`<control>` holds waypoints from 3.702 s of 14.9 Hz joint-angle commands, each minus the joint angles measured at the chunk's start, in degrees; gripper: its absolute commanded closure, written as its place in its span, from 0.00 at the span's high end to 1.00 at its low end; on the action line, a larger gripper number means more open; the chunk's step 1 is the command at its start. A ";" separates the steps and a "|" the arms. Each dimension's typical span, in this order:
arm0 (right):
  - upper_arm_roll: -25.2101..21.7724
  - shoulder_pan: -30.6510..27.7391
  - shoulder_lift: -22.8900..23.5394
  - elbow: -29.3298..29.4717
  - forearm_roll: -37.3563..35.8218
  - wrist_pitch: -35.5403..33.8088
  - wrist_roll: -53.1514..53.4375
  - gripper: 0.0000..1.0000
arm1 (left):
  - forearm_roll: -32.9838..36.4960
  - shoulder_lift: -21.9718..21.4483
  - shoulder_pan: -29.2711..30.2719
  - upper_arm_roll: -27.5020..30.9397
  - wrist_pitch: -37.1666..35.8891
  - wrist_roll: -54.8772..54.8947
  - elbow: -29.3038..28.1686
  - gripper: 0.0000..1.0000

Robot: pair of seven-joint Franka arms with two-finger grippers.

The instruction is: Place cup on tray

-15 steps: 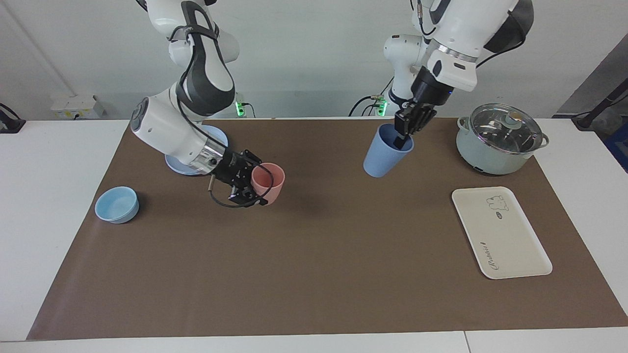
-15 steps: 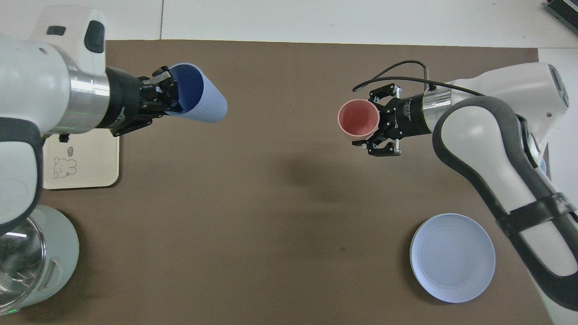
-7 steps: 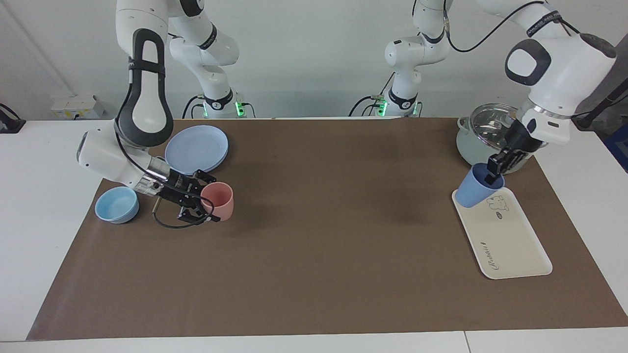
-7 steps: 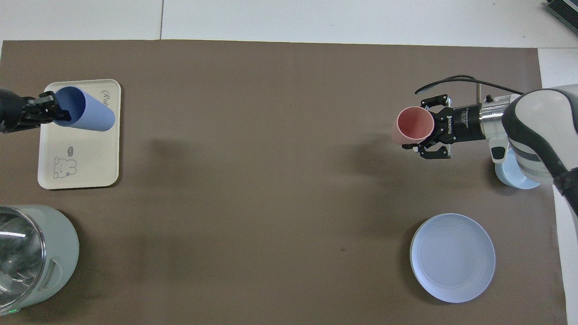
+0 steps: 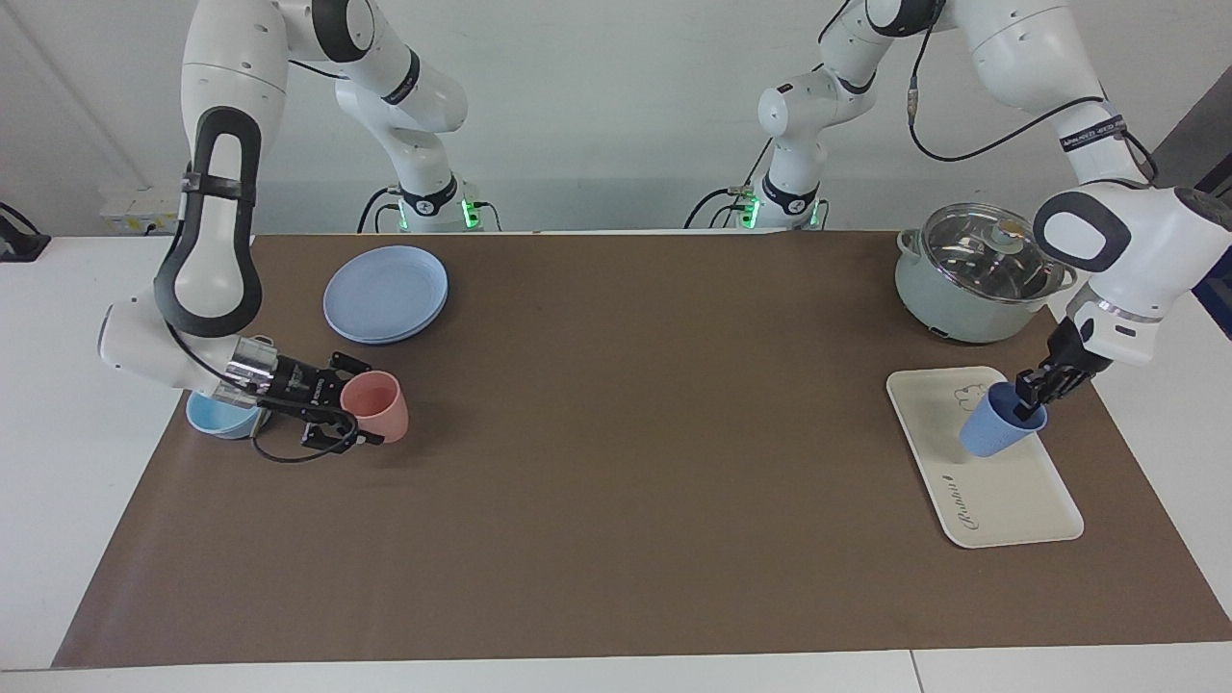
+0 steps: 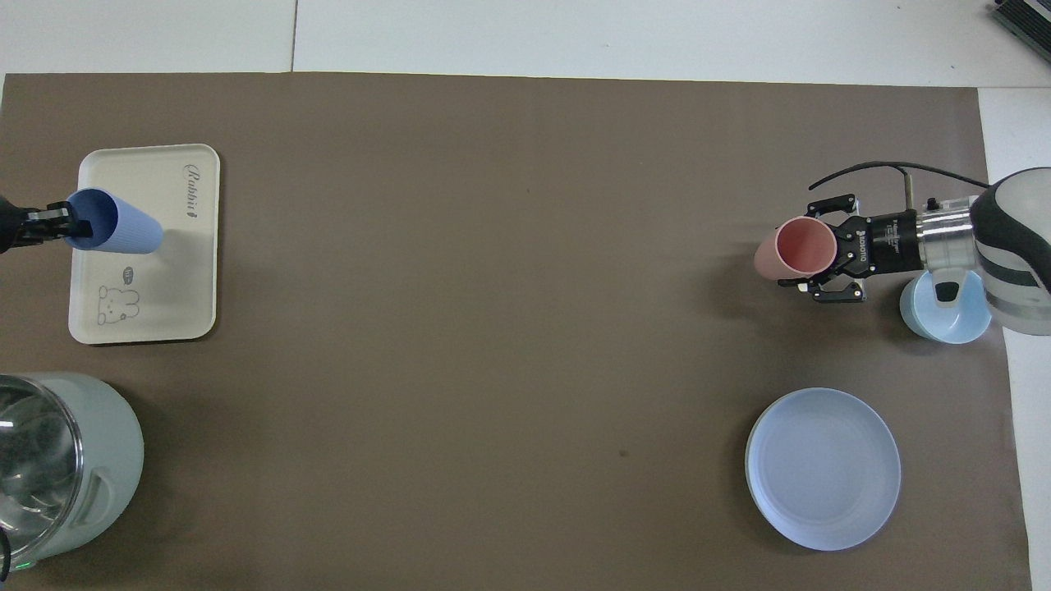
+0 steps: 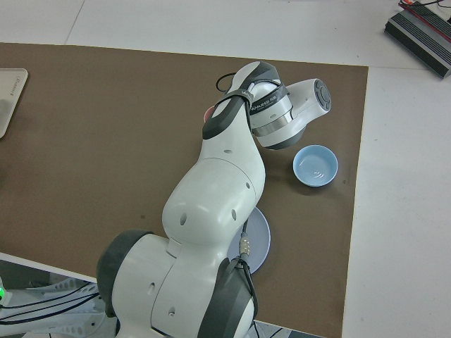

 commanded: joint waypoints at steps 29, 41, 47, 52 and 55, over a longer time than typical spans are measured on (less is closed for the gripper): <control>-1.49 -2.27 -4.61 0.14 -25.44 11.87 -17.42 1.00 | 10.78 -19.05 -23.59 -0.80 -34.52 -17.86 7.92 1.00; -1.05 13.36 -22.72 -0.30 -44.74 -3.41 -39.06 1.00 | 9.89 -22.66 -17.52 -0.09 -39.28 -6.32 6.86 1.00; -0.78 21.90 -26.68 1.88 -49.12 -7.02 -41.96 1.00 | 10.85 -21.70 -18.31 -0.18 -42.42 -6.50 9.83 1.00; -0.96 21.56 -26.78 7.94 -49.31 -8.68 -41.96 1.00 | 12.70 -17.93 -17.79 -0.44 -45.16 -6.33 13.97 1.00; -1.66 21.29 -27.04 10.06 -49.39 -9.13 -41.70 1.00 | 12.61 -18.53 -18.23 -0.44 -44.03 -6.59 12.67 1.00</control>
